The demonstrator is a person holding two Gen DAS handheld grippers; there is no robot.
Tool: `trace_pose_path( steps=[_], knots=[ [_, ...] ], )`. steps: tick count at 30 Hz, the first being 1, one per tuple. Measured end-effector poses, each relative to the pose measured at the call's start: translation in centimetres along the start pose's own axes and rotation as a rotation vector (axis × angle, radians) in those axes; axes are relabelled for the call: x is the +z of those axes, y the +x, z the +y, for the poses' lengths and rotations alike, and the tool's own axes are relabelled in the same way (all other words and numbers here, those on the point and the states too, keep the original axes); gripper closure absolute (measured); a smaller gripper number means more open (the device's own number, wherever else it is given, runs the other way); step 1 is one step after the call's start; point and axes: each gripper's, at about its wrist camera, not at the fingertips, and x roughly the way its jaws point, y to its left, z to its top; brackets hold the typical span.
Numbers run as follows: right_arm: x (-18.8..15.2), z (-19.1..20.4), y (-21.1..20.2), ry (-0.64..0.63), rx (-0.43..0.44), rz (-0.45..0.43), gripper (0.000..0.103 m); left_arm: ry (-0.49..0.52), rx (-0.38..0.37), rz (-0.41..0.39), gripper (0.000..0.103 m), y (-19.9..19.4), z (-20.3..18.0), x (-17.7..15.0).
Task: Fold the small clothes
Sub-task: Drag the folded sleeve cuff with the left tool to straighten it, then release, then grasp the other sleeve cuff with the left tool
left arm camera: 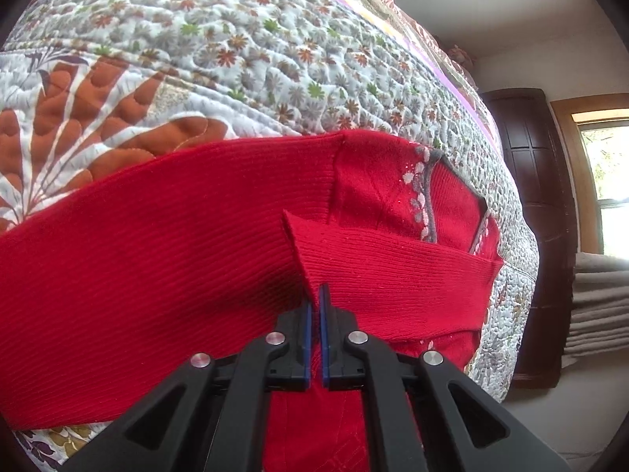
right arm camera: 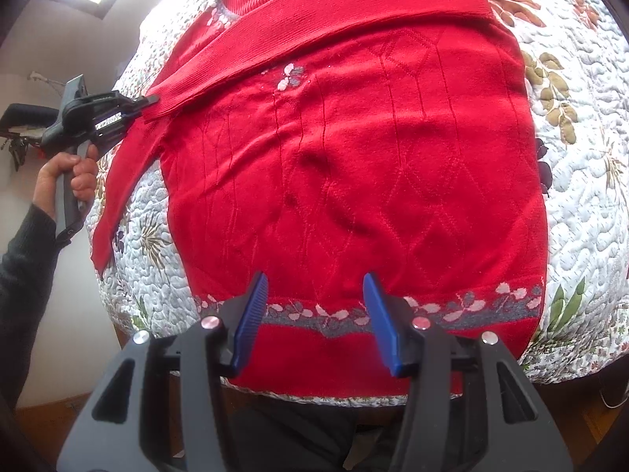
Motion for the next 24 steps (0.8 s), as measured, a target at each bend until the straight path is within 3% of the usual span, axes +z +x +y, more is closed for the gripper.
trace_pose_path(
  steps=[2,6,9,15,18,20,24],
  knots=[
    [0.1,0.0,-0.1,-0.003,-0.001,0.001,0.052,-0.023,0.025,-0.026,0.097,-0.7,0.5,-0.1],
    [0.1,0.1,0.0,0.005,0.004,-0.003,0.052,-0.058,-0.036,-0.096,0.096,-2.5,0.2,-0.5],
    [0.2,0.6,0.6,-0.009,0.004,0.013,0.052,-0.041,-0.088,-0.065,0.090,-1.1,-1.1,-0.6],
    [0.4,2.1,0.2,-0.040,0.011,0.008,0.052,-0.102,-0.065,-0.014,0.080,2.2,0.3,-0.7],
    [0.5,2.2,0.0,-0.045,0.004,0.012,0.051,-0.130,-0.077,-0.053,0.077,0.7,1.8,-1.2],
    [0.7,2.2,-0.1,-0.054,-0.002,0.019,0.051,-0.173,-0.075,-0.094,0.064,-1.2,3.6,-1.8],
    [1.4,3.5,-0.6,-0.097,-0.005,0.019,0.051,-0.323,-0.094,-0.216,0.050,-6.7,9.1,-4.5]
  ],
)
